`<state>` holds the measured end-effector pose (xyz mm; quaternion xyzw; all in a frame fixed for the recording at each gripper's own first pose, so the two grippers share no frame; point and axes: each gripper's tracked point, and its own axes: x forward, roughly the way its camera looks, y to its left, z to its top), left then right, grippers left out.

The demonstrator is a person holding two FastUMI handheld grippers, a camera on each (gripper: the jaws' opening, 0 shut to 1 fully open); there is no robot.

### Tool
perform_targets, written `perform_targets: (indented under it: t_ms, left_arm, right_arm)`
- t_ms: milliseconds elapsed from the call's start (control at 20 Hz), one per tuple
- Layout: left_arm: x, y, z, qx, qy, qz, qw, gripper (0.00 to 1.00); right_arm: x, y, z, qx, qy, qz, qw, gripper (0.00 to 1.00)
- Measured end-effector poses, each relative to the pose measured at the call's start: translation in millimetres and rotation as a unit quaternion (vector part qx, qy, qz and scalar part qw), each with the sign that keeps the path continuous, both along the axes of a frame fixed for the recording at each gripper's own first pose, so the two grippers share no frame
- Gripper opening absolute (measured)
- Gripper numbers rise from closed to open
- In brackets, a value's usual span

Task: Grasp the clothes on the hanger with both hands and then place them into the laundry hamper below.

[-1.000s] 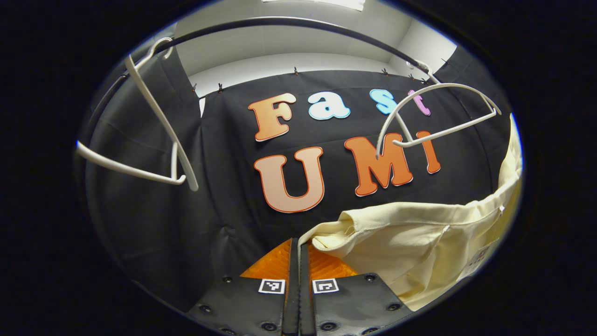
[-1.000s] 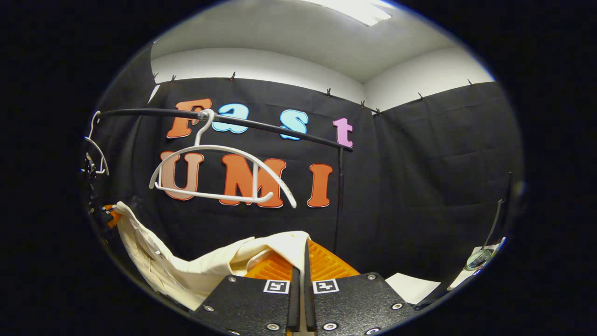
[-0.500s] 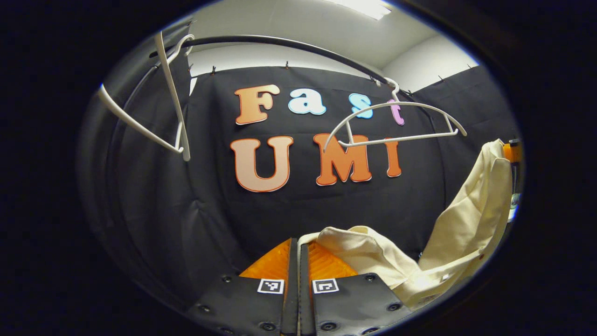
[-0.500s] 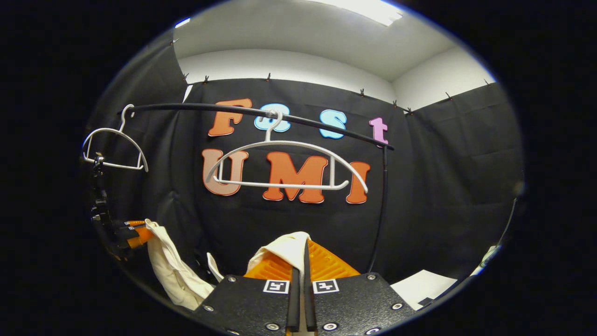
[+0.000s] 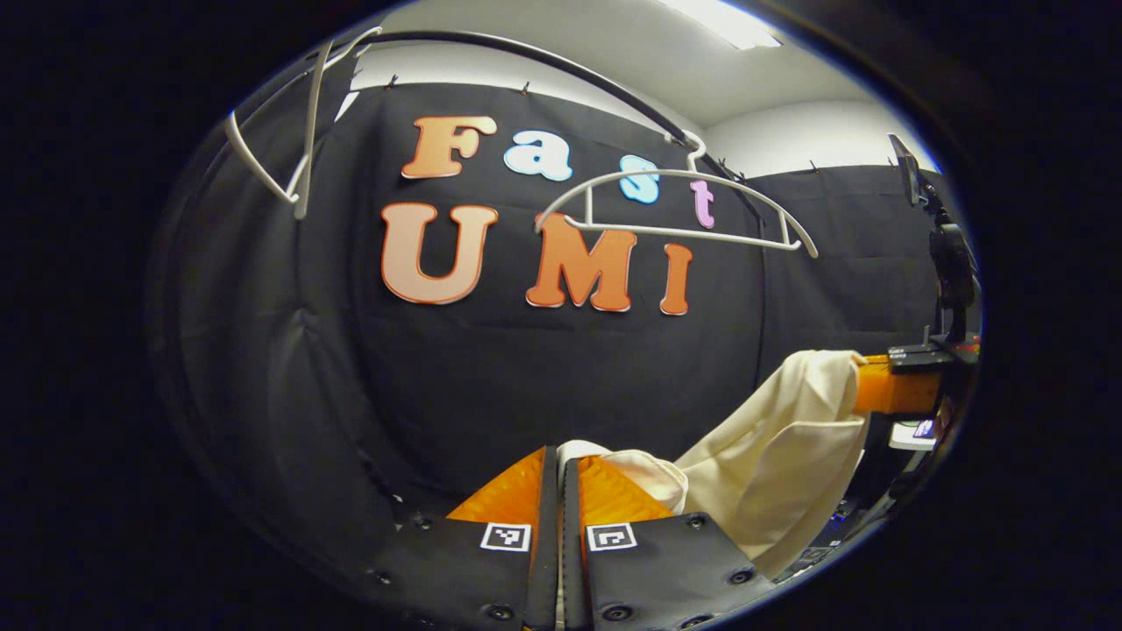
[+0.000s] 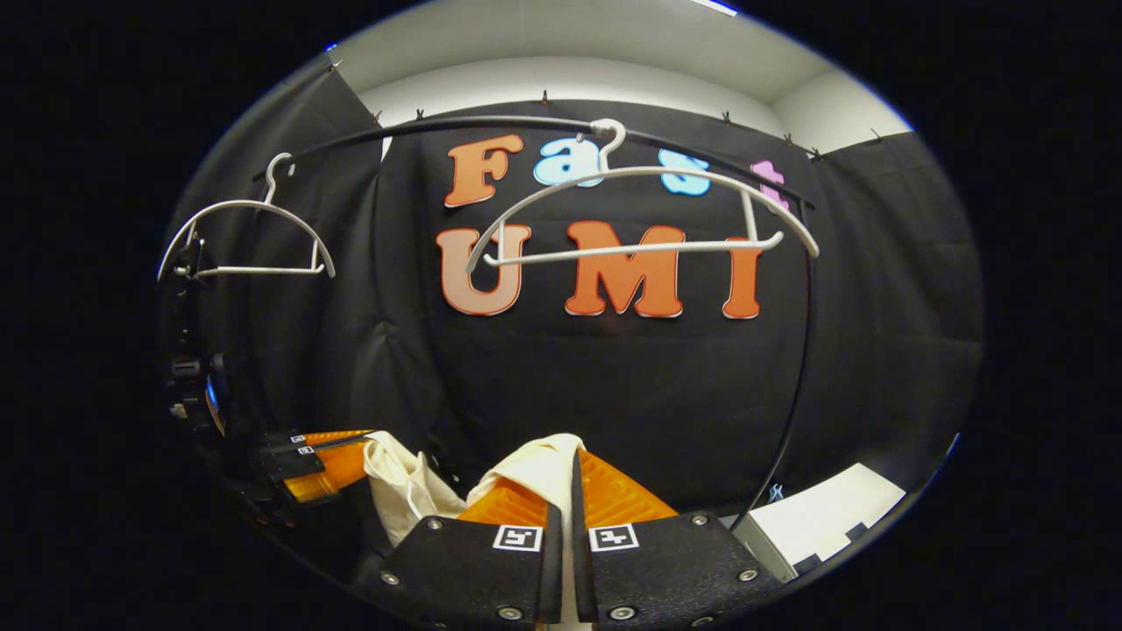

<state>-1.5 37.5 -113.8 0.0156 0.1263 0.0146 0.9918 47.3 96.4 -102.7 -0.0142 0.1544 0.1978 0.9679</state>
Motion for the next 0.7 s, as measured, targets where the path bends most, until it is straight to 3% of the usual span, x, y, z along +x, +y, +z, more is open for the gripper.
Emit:
perform_targets:
  t_ms: [350, 550, 700]
  left_arm:
    - [-10, -24, -83, -0.061, 0.127, -0.018, 0.99, 0.1]
    - [-33, -27, -138, -0.121, 0.213, -0.008, 0.97, 0.1]
    - [-45, -22, -167, -0.13, 0.246, 0.013, 0.96, 0.1]
  right_arm:
    - [-23, 0, -111, -0.021, 0.138, -0.02, 0.99, 0.05]
    - [-41, -9, -168, -0.024, 0.218, -0.039, 0.975, 0.05]
    - [-57, -21, -194, -0.042, 0.249, -0.054, 0.966, 0.05]
